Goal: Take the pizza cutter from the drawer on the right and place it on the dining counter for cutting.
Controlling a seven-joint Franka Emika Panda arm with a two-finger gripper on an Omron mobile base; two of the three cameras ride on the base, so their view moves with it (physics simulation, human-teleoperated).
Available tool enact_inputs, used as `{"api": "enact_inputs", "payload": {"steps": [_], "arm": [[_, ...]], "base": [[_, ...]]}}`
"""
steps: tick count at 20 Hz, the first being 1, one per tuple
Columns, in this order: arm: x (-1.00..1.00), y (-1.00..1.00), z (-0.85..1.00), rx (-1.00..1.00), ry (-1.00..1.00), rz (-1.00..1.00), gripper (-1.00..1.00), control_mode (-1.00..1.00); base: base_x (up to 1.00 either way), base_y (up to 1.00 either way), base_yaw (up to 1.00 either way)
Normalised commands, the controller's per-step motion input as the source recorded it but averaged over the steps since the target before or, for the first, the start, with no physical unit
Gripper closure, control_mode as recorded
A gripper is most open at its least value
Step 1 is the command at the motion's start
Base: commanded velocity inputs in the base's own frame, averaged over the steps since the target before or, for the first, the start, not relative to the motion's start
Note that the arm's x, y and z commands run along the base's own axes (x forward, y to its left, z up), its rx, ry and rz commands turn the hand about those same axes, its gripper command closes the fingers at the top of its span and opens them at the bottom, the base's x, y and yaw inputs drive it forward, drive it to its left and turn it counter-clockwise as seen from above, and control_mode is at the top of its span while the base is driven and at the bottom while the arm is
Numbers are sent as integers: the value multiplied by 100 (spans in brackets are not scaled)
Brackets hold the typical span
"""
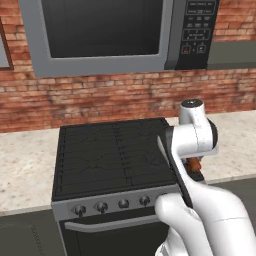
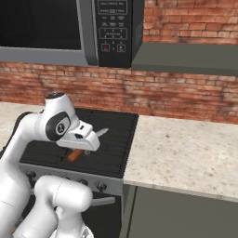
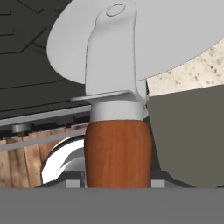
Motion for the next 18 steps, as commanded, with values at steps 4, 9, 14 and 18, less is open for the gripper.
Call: {"api": "enact_inputs", "payload": {"steps": [4,9,14,18], "arm": [[28,42,19,0,0,0,100,-100],[12,10,8,2,0,0,100,-100],[13,0,2,3,0,0,100,-100],[7,-1,0,7,0,0,100,-100]], "base": [[0,0,0],[0,0,0],[0,0,0],[0,0,0]]}}
